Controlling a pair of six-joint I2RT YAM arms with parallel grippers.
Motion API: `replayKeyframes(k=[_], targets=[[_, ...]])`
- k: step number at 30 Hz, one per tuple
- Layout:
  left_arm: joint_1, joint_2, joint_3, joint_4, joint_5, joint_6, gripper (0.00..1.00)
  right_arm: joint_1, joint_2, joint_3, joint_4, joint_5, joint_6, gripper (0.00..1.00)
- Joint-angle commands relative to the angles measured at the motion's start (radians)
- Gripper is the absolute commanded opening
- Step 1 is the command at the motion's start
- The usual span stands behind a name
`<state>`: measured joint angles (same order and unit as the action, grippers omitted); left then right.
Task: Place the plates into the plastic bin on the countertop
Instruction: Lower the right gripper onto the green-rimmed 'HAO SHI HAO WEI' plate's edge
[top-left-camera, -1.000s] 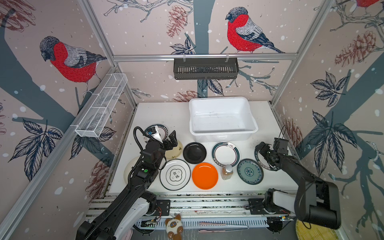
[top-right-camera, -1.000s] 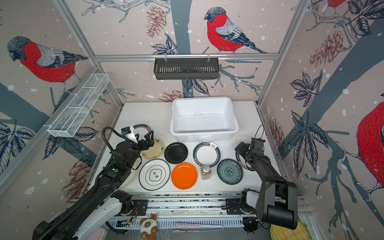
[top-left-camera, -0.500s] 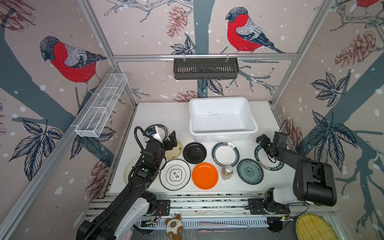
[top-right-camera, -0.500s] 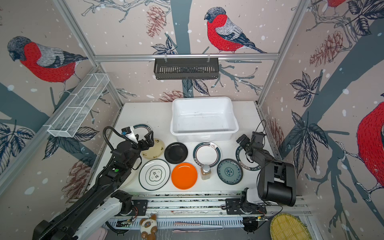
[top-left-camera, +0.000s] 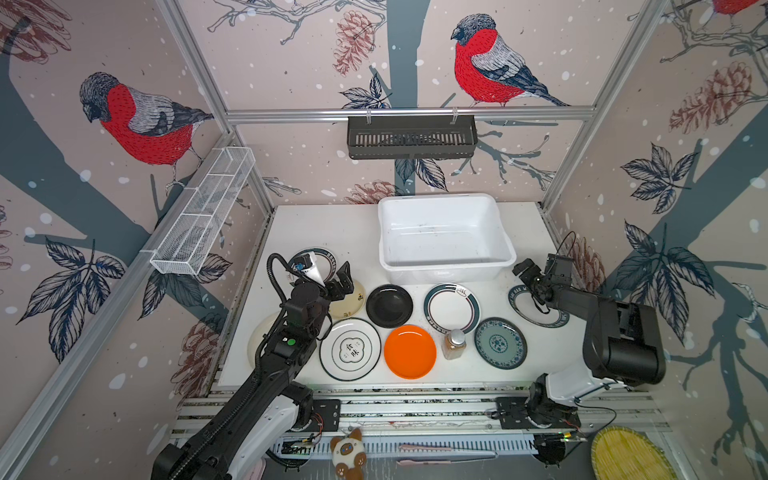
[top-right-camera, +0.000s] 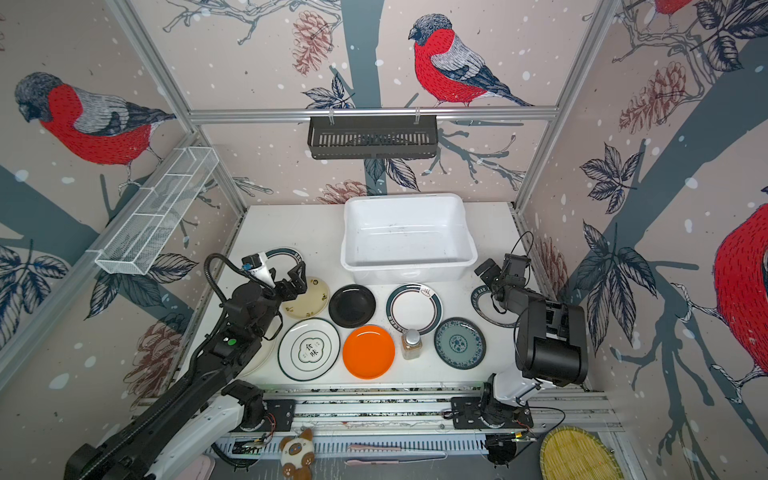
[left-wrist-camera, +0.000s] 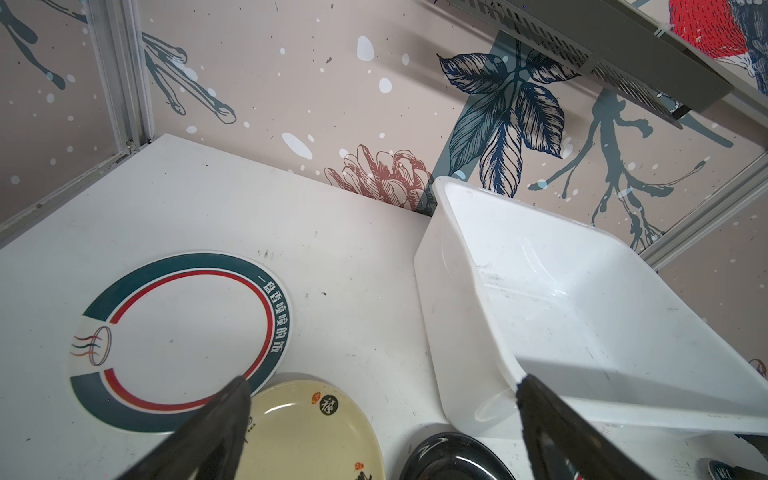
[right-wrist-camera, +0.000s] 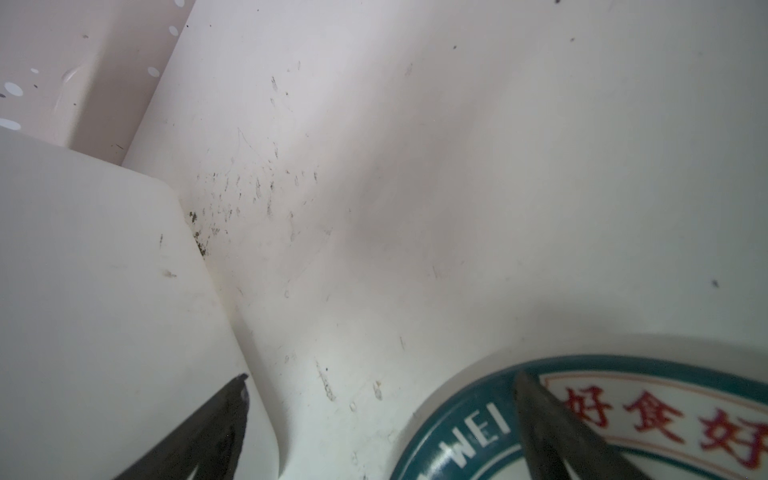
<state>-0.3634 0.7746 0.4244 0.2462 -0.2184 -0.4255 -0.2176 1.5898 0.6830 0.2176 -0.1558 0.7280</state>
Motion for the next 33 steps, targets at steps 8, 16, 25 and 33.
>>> replayKeyframes(k=[8,16,25,33], targets=[[-0.002,0.003,-0.003,0.008,-0.016,-0.001,0.99,-0.001,0.009,0.081,-0.028,-0.002,-0.046,0.99],[-0.002,-0.017,-0.001,0.0,-0.018,0.009,0.99,0.003,-0.173,0.114,-0.334,0.096,-0.093,0.99],[-0.002,0.017,-0.006,0.039,0.049,-0.016,0.99,0.004,-0.502,-0.018,-0.628,0.04,-0.017,0.99],[-0.002,-0.046,-0.08,0.279,0.372,-0.087,0.99,0.009,-0.628,-0.134,-0.685,-0.028,0.062,0.99]])
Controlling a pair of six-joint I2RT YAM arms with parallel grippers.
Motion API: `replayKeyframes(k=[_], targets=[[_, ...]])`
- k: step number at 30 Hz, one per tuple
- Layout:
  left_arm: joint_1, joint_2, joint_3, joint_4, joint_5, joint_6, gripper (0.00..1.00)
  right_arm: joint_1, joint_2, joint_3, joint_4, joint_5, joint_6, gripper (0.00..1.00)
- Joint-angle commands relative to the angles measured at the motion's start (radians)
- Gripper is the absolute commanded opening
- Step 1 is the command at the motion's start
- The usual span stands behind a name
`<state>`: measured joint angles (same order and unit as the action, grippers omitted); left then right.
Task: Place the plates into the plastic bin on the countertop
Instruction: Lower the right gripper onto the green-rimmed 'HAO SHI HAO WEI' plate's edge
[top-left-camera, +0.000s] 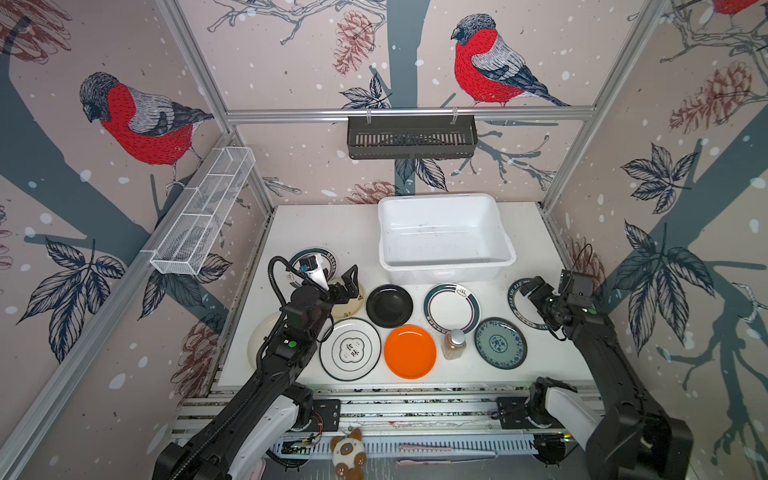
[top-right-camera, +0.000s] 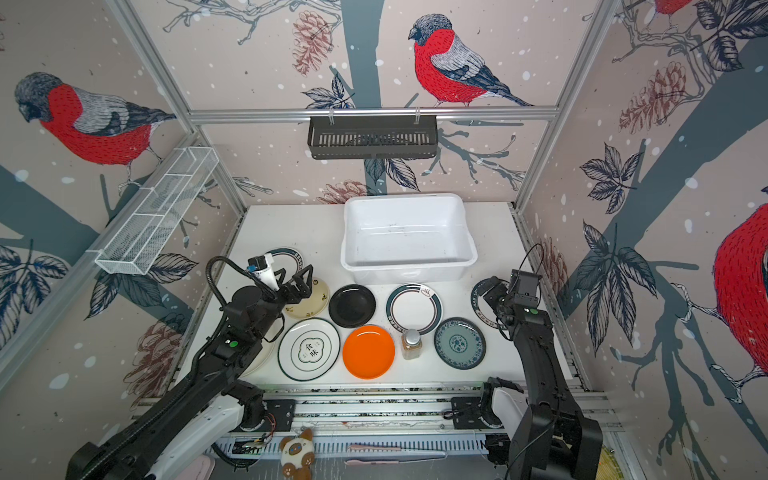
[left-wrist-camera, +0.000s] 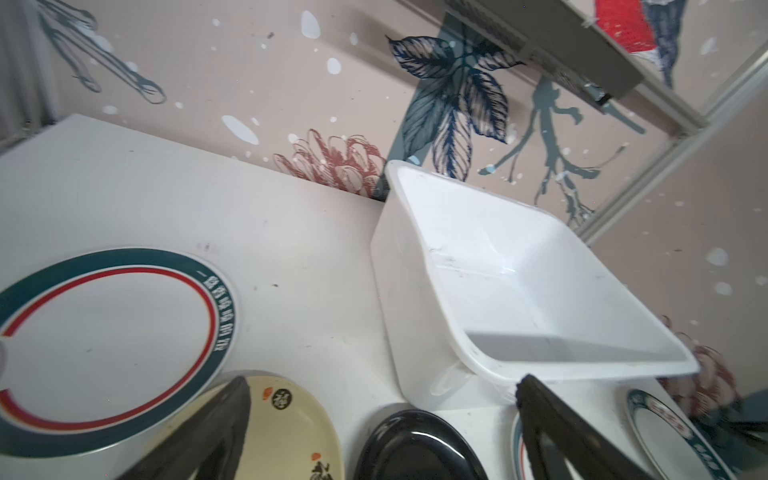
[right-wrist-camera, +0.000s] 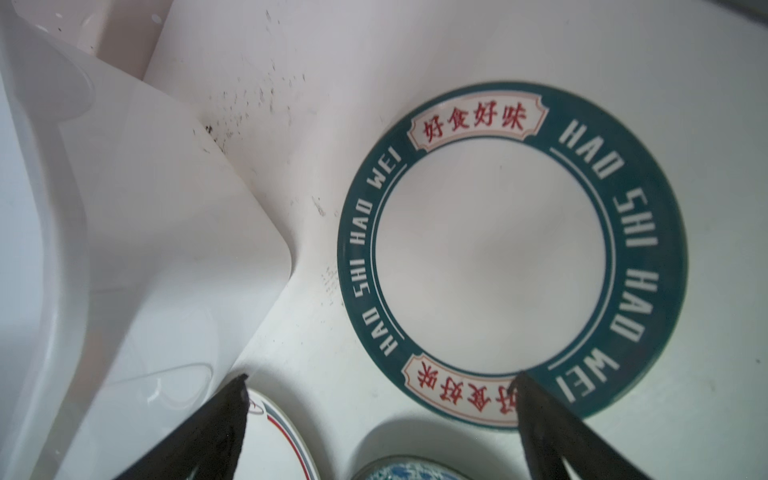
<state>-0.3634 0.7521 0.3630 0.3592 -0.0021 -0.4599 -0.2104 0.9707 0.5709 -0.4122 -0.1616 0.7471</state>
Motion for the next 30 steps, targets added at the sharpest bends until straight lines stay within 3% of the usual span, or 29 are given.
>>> replayKeyframes(k=[1,12,18,30], targets=[[-0.002,-0.032,-0.019,0.172,0.169,-0.06,0.99,0.002,-0.008,-0.031,-0.066,-0.027,0.048,0.99],[-0.002,-0.052,-0.037,0.171,0.147,-0.054,0.99,0.008,-0.076,-0.158,-0.068,-0.027,0.231,0.98],[-0.002,-0.013,-0.032,0.185,0.161,-0.061,0.99,0.013,-0.107,-0.224,-0.018,-0.012,0.339,0.85],[-0.002,-0.008,-0.03,0.19,0.163,-0.056,0.99,0.013,-0.215,-0.283,0.059,0.061,0.467,0.73]])
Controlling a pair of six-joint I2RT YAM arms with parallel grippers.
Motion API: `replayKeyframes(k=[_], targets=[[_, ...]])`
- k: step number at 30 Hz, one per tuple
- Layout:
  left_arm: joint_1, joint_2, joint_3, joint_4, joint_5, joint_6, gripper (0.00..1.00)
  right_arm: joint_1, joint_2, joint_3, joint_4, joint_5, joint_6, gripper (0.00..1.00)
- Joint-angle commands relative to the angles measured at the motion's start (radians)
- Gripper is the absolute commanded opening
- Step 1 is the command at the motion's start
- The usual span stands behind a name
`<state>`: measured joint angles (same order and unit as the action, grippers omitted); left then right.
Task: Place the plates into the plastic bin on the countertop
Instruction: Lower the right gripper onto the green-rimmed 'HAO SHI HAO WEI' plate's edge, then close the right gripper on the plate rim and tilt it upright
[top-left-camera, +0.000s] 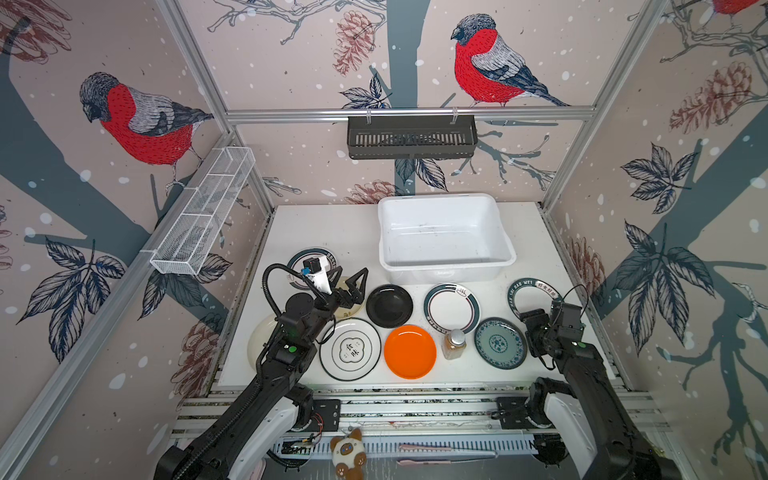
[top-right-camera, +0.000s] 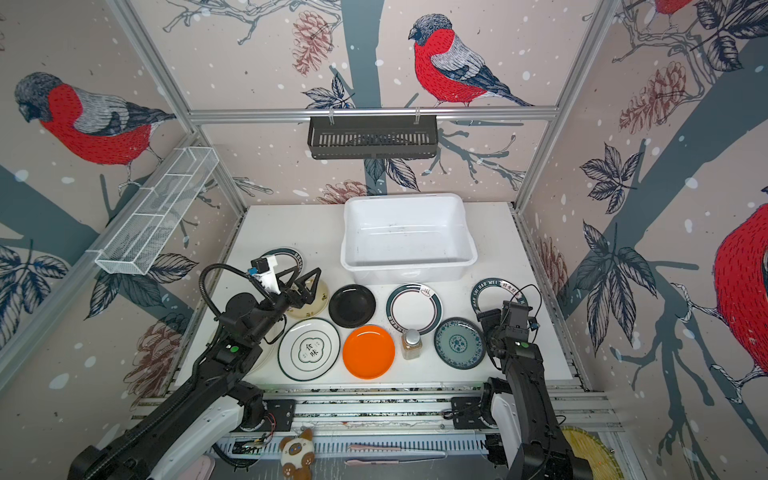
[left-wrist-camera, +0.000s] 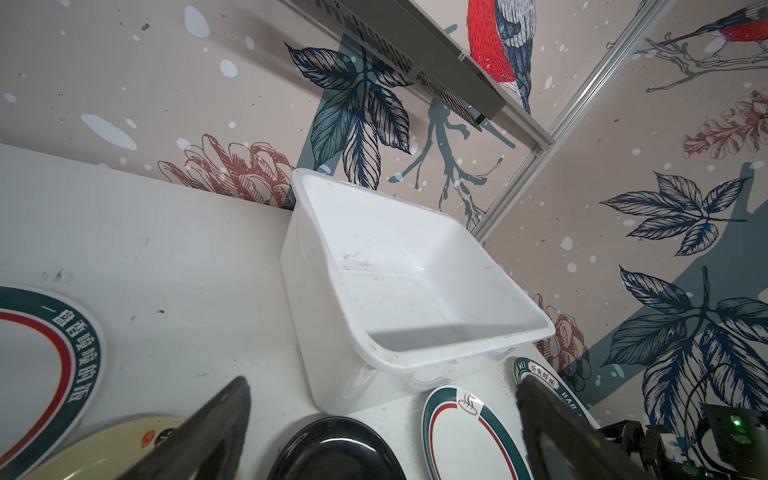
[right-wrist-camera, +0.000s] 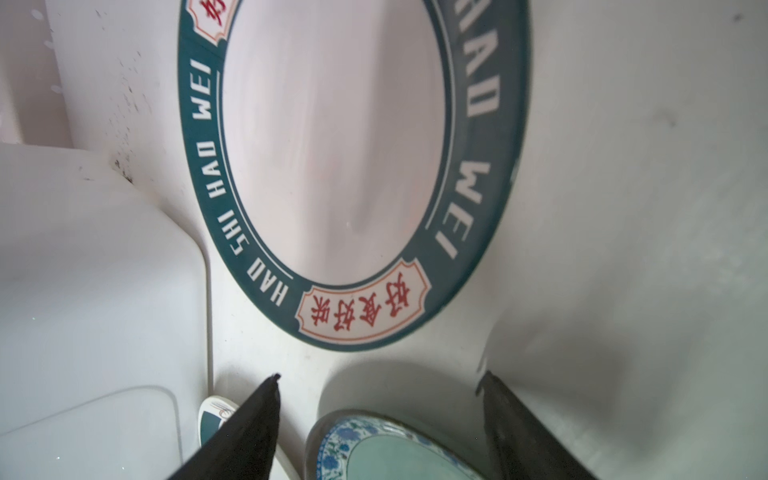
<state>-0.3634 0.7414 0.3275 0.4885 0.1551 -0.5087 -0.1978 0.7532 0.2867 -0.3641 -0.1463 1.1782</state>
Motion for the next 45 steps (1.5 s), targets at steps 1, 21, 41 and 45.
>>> replayKeyframes(k=[1,21,41,45], targets=[[-0.002,0.005,0.005,0.062,0.006,-0.007,0.99,0.0,0.008,0.002,0.01,0.051,0.042,0.72],[-0.002,0.03,0.016,0.036,-0.008,0.006,0.99,-0.002,0.141,0.083,-0.014,0.169,-0.012,0.57],[-0.002,0.042,0.016,0.031,-0.018,-0.003,0.99,-0.009,0.167,0.012,0.12,0.189,-0.003,0.46],[-0.002,0.05,0.025,0.029,-0.002,-0.004,0.99,-0.008,0.155,-0.026,0.165,0.19,0.024,0.45]])
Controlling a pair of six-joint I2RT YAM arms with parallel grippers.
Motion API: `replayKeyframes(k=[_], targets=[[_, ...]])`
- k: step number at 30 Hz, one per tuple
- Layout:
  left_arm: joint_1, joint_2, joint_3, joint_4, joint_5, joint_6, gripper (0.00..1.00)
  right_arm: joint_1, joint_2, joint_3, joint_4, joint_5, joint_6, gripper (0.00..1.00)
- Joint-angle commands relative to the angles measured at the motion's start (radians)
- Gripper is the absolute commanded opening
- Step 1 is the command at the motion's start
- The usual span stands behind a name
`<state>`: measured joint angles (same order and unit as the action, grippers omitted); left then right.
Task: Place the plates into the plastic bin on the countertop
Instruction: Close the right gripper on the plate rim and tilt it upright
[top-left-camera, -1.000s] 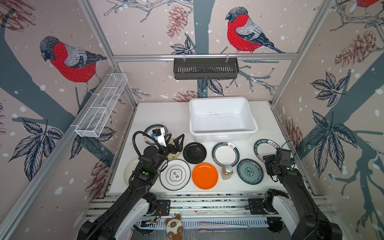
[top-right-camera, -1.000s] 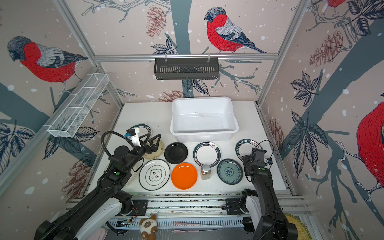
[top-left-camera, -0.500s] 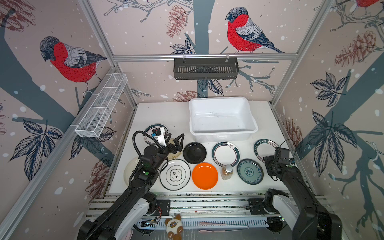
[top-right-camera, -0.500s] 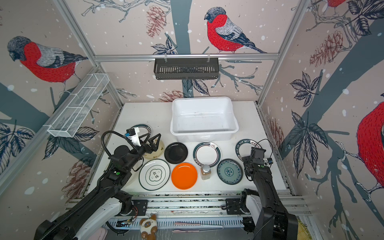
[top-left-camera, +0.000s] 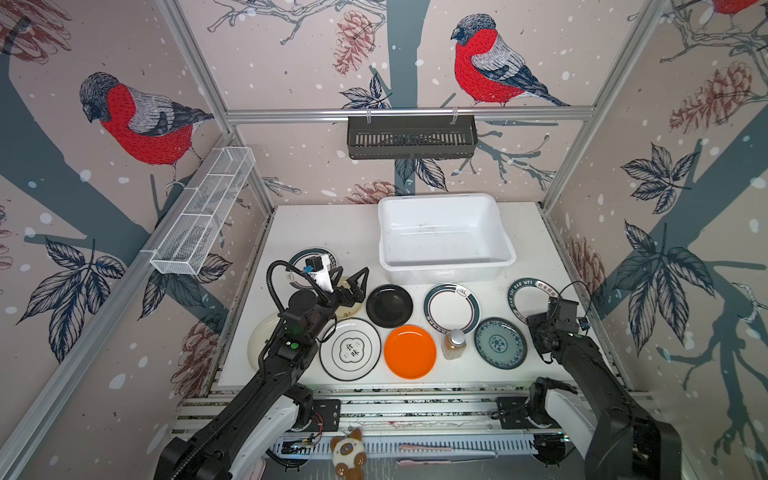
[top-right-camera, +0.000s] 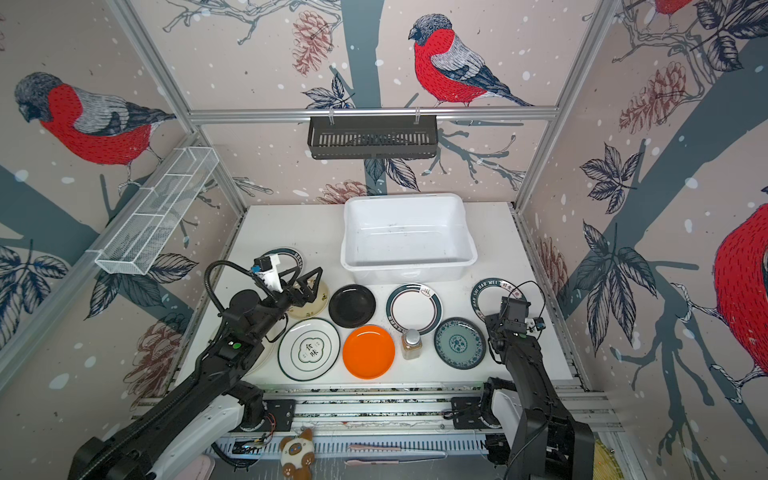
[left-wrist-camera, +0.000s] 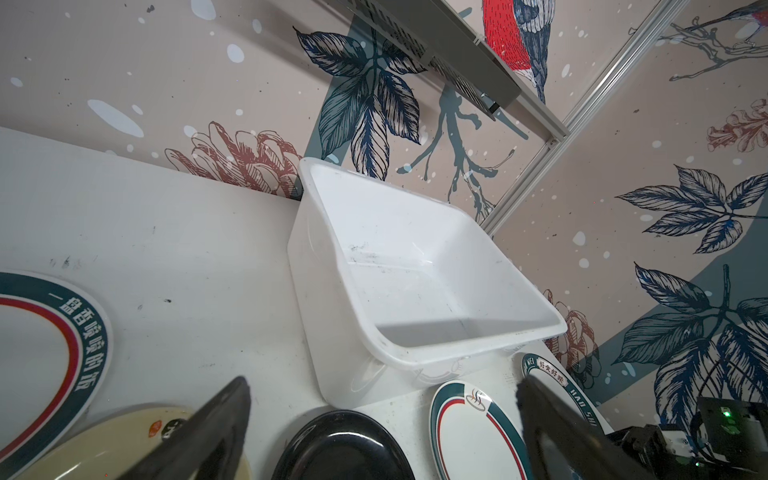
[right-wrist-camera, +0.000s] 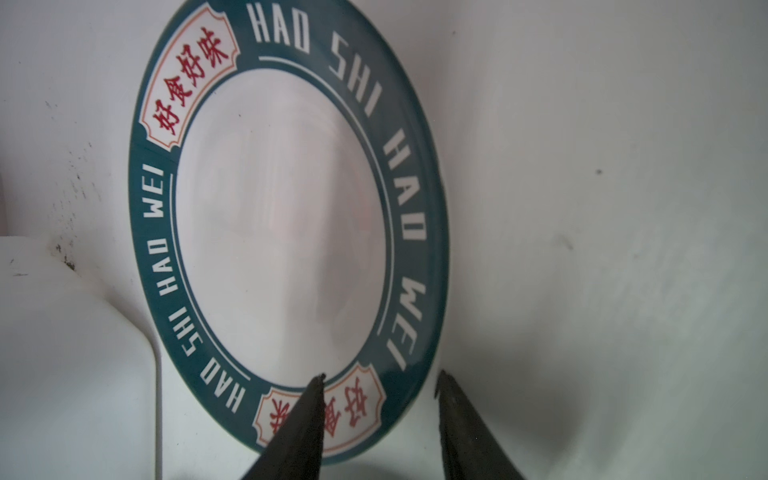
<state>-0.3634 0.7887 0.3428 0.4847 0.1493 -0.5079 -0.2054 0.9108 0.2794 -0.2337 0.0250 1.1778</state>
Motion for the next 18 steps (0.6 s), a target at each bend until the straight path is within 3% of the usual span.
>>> replayKeyframes(k=[1,18], targets=[[-0.002,0.002,0.01,0.034,0.005,-0.004,0.99,0.0,-0.001,-0.029,0.048,0.017,0.029,0.45],[-0.002,0.006,0.013,0.035,0.01,-0.006,0.99,-0.002,0.137,0.004,0.103,0.023,0.005,0.35]])
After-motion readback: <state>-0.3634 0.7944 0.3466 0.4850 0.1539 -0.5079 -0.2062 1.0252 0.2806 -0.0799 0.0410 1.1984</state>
